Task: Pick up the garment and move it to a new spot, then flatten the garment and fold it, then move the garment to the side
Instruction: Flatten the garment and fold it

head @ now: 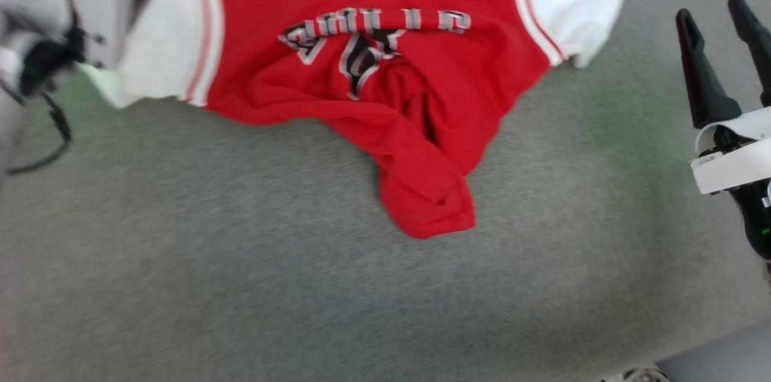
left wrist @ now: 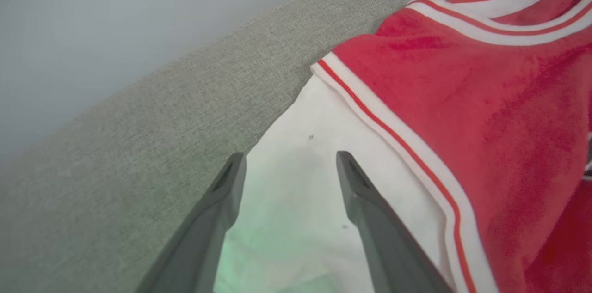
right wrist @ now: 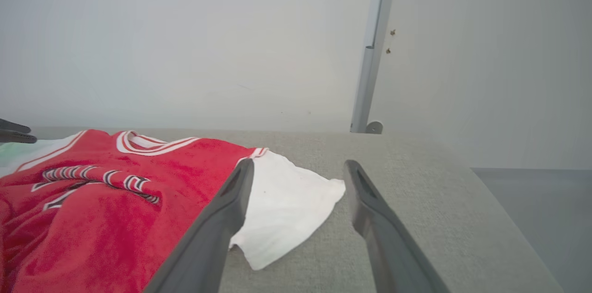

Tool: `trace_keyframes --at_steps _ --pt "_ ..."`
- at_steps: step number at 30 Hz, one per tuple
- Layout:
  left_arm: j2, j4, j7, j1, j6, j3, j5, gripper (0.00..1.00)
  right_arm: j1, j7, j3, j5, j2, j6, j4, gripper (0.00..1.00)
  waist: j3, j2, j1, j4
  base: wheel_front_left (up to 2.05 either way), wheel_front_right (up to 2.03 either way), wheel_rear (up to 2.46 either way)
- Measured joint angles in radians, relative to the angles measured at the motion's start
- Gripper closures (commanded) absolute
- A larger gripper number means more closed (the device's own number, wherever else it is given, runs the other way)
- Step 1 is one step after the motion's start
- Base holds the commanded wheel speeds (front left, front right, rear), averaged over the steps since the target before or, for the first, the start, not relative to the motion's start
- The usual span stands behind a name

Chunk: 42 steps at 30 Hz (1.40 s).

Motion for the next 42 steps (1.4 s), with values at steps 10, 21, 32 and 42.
trace_keyframes --at_steps 10,21,32,42 --pt "0.024 0.107 0.261 -0.150 0.000 -0.056 -0.087 0.00 0.013 -0.016 0.006 -0.012 0.024 0.000 0.025 0.00 0.081 0.0000 0.0001 -0.102 0.00 0.00 0.00" --pt "0.011 0.031 0.323 -0.202 0.001 -0.149 -0.136 1.00 -0.172 0.117 0.128 -0.032 -0.060 0.000 0.005 0.00 0.116 0.0000 0.0000 -0.069 0.00 0.00 0.00" --pt "-0.043 -0.014 0.264 -0.291 0.000 -0.232 -0.164 1.00 -0.588 0.452 0.459 0.076 -0.183 0.000 0.220 0.00 0.173 0.0000 0.0000 0.012 0.00 0.00 0.00" --pt "-0.071 -0.037 0.215 -0.374 -0.004 -0.300 -0.223 1.00 -0.795 0.564 0.701 0.278 -0.197 0.000 0.406 0.00 0.233 0.0000 0.0000 0.081 0.00 0.00 0.00"
